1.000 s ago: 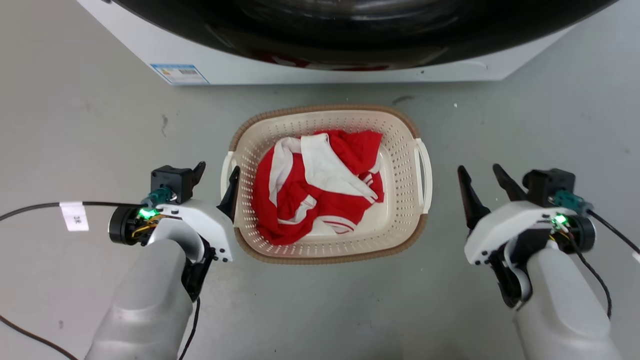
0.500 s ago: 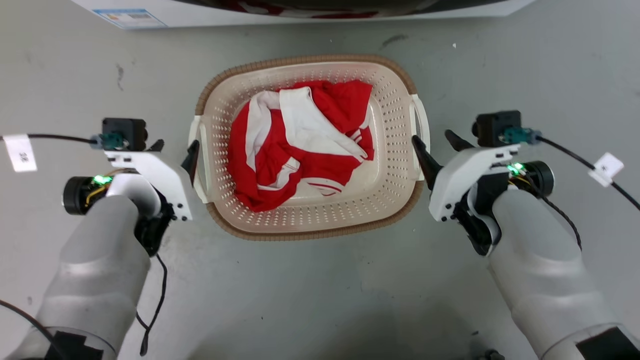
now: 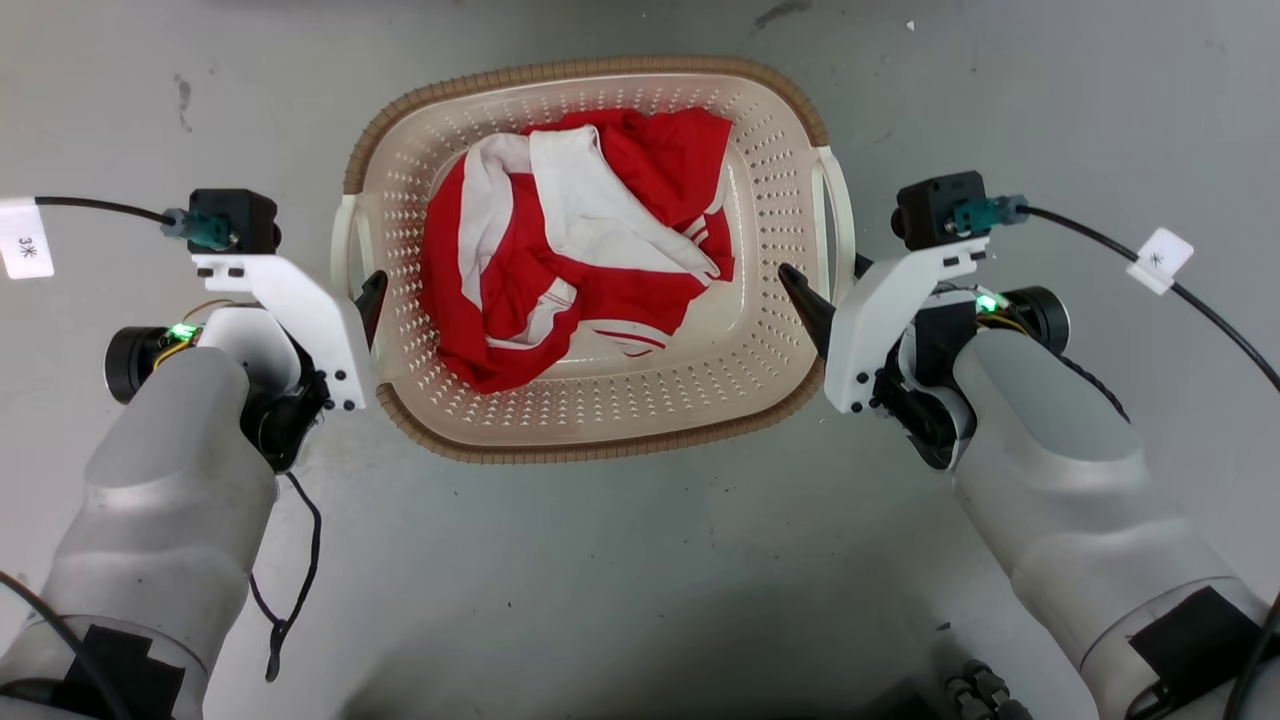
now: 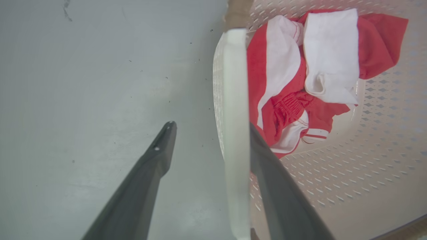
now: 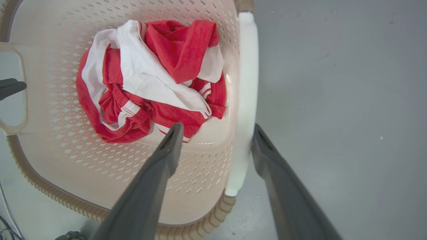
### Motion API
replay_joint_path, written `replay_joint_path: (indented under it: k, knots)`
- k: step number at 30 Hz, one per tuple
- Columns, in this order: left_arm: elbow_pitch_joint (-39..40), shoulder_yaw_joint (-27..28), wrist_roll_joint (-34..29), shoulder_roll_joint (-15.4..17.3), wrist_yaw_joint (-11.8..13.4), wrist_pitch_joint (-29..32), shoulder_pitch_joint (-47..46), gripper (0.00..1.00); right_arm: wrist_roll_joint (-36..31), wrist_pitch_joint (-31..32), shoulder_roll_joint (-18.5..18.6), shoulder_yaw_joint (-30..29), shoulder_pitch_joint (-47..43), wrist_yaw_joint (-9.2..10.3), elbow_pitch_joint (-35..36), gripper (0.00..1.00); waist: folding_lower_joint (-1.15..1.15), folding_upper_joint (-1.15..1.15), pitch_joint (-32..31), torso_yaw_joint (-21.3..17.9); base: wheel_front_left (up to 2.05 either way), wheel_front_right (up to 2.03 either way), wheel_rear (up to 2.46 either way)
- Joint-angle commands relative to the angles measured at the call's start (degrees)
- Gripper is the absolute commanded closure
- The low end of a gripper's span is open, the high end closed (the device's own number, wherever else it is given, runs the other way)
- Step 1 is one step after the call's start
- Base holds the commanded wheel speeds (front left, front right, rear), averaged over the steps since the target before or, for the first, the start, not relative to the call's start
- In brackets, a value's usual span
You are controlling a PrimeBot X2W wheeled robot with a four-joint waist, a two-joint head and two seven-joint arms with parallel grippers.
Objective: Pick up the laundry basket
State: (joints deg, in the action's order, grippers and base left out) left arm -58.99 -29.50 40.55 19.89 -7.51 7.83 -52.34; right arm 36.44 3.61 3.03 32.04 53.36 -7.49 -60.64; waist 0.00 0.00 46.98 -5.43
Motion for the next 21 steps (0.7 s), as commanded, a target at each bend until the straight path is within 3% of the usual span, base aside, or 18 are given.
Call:
replay_joint_path:
  k: [1, 9, 10, 11, 12, 13, 21]
  knots:
    - [-0.2, -0.6, 0.6, 0.3, 0.1, 0.2, -1.2, 0.0, 1.0, 0.2, -0.2, 1.1, 1.7, 0.0, -0.5, 0.0, 0.0, 0.0, 0.8, 0.0, 0.0, 0.0, 0.0]
    - [-0.8, -3.1, 3.1, 0.3, 0.0, 1.1, -3.6, 0.0, 4.9, 1.5, -0.2, 6.5, 4.8, 0.0, -2.2, 0.0, 0.0, 0.0, 3.1, -0.2, 0.0, 0.0, 0.0]
    - [-0.7, -3.4, 3.4, 0.2, 0.0, 1.4, -3.7, 0.17, 5.5, 1.7, -0.2, 6.9, 5.0, 0.0, -2.4, 0.07, 0.0, 0.0, 3.2, -0.3, 0.0, 0.0, 0.0]
    - [-0.5, -3.8, 3.8, 0.1, 0.0, 1.5, -3.8, 0.62, 6.3, 2.3, -0.2, 7.4, 5.2, 0.0, -2.6, 0.5, 0.0, 0.0, 3.4, -0.3, 0.0, 0.0, 0.0]
    - [-0.3, -4.2, 4.2, 0.2, 0.0, 1.3, -3.9, 1.0, 6.8, 2.7, -0.3, 8.0, 5.1, 0.0, -2.6, 0.72, 0.0, 0.0, 3.5, -0.3, 0.0, 0.0, 0.0]
    - [0.0, -4.6, 4.9, 0.0, 0.0, 1.7, -4.0, 1.0, 7.5, 2.9, -0.4, 8.6, 5.1, -0.01, -2.7, 1.0, 0.0, 0.0, 3.6, -0.3, 0.0, 0.0, 0.0]
    - [1.0, -7.5, 8.6, -0.5, -0.1, 2.6, -4.1, 1.0, 11.5, 4.1, -0.7, 12.5, 5.3, -0.13, -2.8, 1.0, 0.0, 0.0, 3.3, -0.7, 0.0, 0.0, 0.0]
